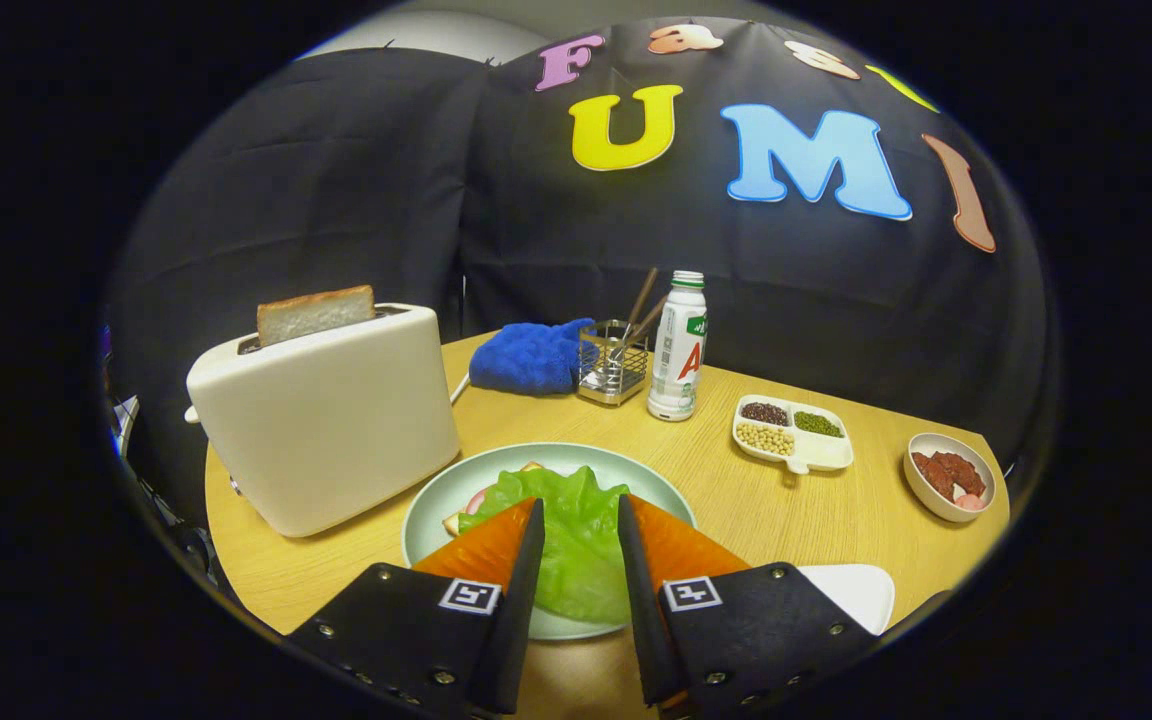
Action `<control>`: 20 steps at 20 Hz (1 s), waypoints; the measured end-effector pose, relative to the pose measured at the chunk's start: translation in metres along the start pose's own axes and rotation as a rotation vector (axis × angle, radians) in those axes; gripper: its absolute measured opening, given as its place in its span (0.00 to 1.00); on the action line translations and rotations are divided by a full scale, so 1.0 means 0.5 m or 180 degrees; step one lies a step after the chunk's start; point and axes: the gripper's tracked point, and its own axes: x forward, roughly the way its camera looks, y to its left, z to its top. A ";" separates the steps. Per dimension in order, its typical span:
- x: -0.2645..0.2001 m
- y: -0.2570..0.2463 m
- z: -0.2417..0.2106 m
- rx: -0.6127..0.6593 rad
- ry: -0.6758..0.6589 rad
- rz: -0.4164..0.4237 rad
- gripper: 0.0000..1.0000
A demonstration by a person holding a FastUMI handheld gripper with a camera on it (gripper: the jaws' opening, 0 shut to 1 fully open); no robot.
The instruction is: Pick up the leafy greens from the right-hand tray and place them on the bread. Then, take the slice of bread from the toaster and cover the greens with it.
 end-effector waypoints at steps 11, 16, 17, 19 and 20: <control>-0.120 -0.004 0.077 0.0384 -0.0484 -0.1032 0.45; -0.163 0.034 0.099 0.0481 -0.0543 -0.1112 0.45; -0.168 0.043 0.108 0.0448 -0.0573 -0.1114 0.45; -0.174 0.067 0.118 0.0425 -0.0614 -0.1060 0.45; -0.176 0.077 0.122 0.0426 -0.0627 -0.1033 0.45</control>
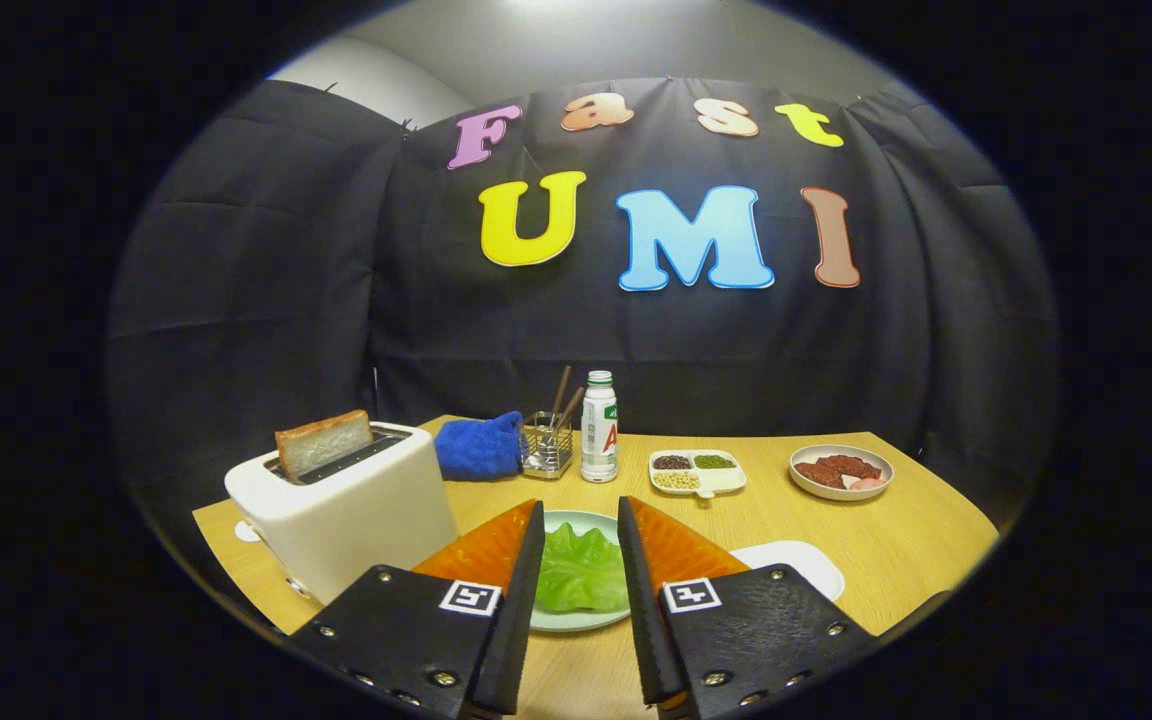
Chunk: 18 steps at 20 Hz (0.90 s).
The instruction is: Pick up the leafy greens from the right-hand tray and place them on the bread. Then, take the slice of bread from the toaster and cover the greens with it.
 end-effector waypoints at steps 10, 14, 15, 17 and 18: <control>-0.022 0.209 0.053 -0.0001 -0.0176 0.0498 0.45; -0.012 0.294 0.059 0.0030 -0.0153 0.0626 0.45; -0.012 0.311 0.055 0.0029 -0.0109 0.0664 0.45; -0.007 0.352 0.054 0.0037 -0.0073 0.0753 0.45; -0.005 0.361 0.052 0.0028 -0.0056 0.0750 0.45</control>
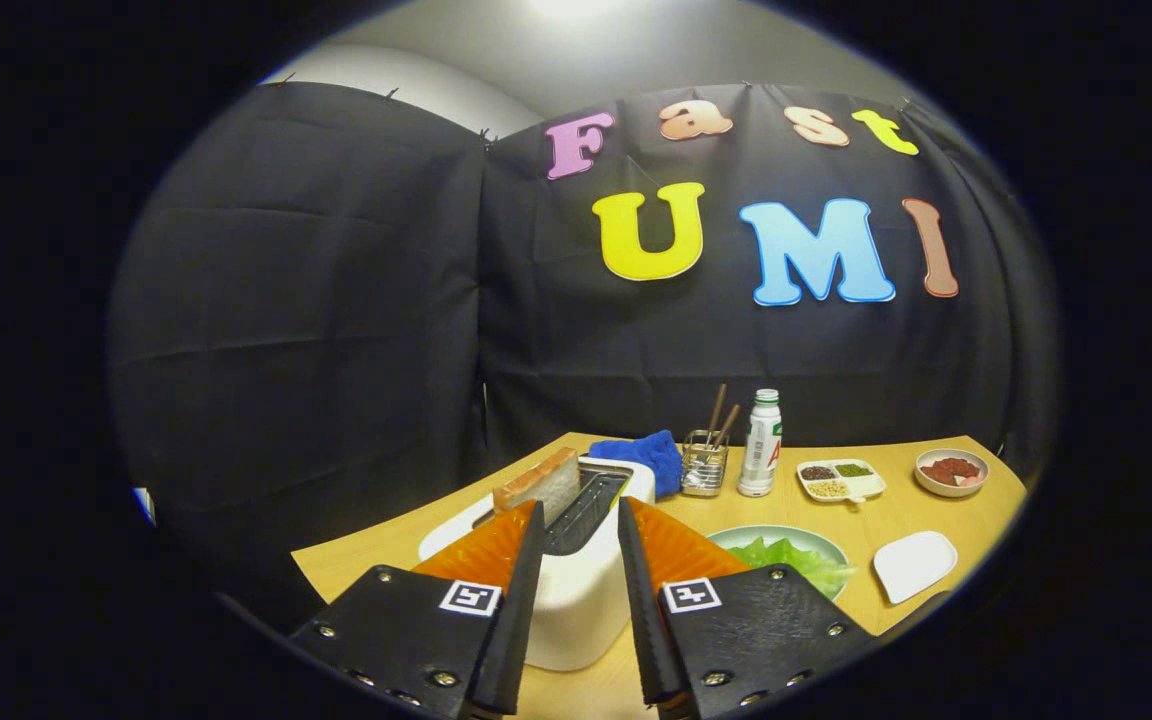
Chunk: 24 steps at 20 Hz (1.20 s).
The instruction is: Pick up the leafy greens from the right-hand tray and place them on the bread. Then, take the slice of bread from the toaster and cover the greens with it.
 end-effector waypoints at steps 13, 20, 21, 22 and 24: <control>0.110 0.097 -0.034 -0.0061 0.0239 -0.0236 0.45; 0.148 0.093 -0.047 0.0000 0.0266 -0.0394 0.45; 0.148 0.091 -0.045 0.0040 0.0249 -0.0407 0.45; 0.153 0.067 -0.054 0.0079 0.0255 -0.0587 0.45; 0.155 0.068 -0.056 0.0099 0.0263 -0.0640 0.23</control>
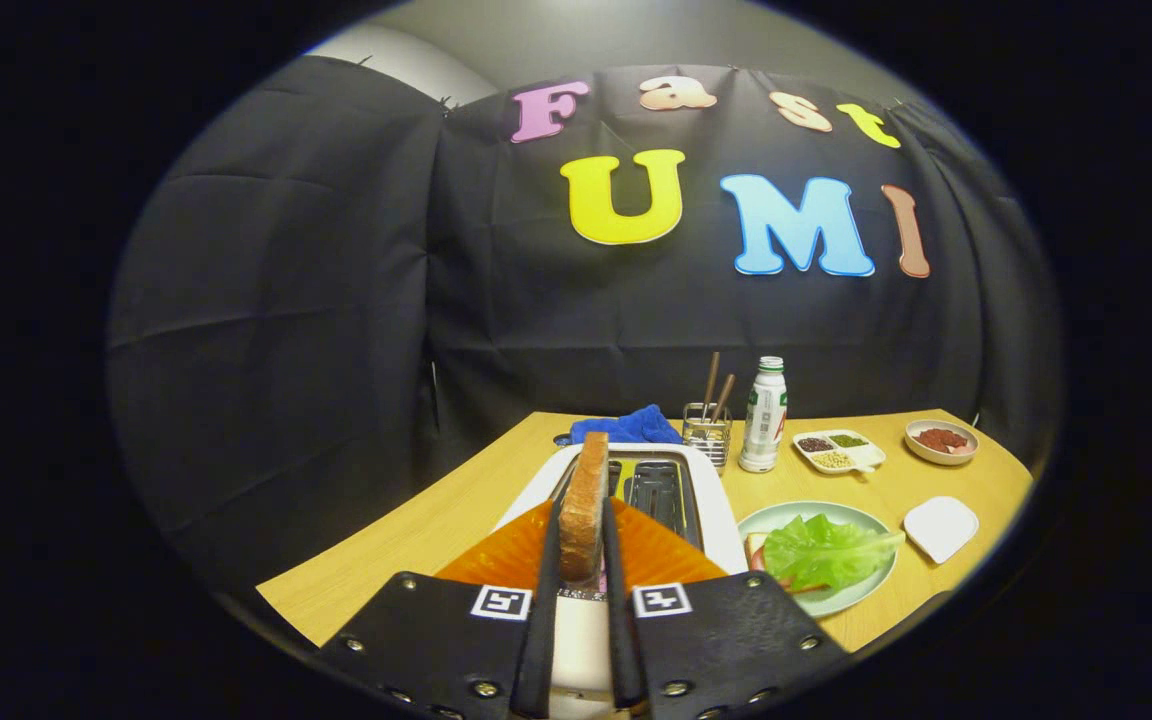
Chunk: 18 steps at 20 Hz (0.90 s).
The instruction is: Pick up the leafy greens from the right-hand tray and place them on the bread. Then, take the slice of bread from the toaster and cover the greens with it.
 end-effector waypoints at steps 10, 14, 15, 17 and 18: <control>0.020 0.007 0.010 -0.0047 0.0014 0.0086 0.08; 0.005 0.008 0.060 -0.0037 -0.0160 0.0096 0.07; 0.000 0.010 0.073 -0.0038 -0.0194 0.0115 0.08; -0.005 0.009 0.093 -0.0025 -0.0253 0.0136 0.08; -0.009 0.008 0.101 -0.0006 -0.0275 0.0147 0.08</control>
